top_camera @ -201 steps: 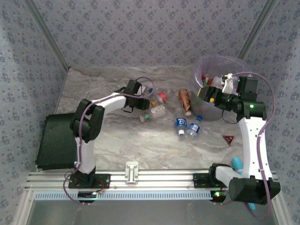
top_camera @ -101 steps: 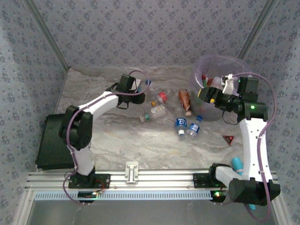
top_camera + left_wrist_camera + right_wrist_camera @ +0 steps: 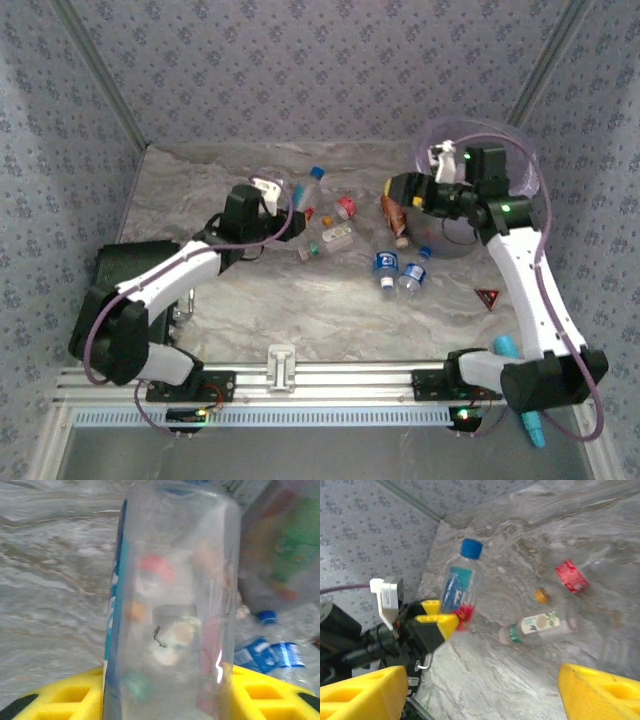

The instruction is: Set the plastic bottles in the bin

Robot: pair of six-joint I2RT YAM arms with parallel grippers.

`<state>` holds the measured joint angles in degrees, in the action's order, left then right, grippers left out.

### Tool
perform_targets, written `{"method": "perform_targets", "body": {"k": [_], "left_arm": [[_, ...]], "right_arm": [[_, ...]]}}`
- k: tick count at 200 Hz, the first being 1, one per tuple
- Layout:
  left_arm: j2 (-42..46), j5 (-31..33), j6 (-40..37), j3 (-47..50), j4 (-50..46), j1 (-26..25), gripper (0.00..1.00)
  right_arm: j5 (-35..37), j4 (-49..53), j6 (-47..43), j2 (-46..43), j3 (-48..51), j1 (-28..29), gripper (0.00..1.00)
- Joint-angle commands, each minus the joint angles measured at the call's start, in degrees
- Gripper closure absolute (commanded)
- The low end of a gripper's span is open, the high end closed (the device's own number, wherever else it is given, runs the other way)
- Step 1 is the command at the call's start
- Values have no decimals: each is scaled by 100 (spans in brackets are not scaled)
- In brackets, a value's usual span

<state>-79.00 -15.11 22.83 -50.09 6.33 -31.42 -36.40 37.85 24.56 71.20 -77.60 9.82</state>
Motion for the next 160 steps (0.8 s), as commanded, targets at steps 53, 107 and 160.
{"method": "perform_targets", "body": {"k": [53, 107, 160], "left_arm": [[225, 434, 541, 420, 1612, -757, 86], [239, 811, 474, 478, 1772, -891, 85], [213, 1060, 389, 518, 1775, -895, 85]], "right_arm": [[1263, -892, 933, 1702, -897, 1520, 10], [1092, -1035, 1301, 2670, -1184, 1838, 12], [1003, -1312, 1415, 2637, -919, 1900, 34]]}}
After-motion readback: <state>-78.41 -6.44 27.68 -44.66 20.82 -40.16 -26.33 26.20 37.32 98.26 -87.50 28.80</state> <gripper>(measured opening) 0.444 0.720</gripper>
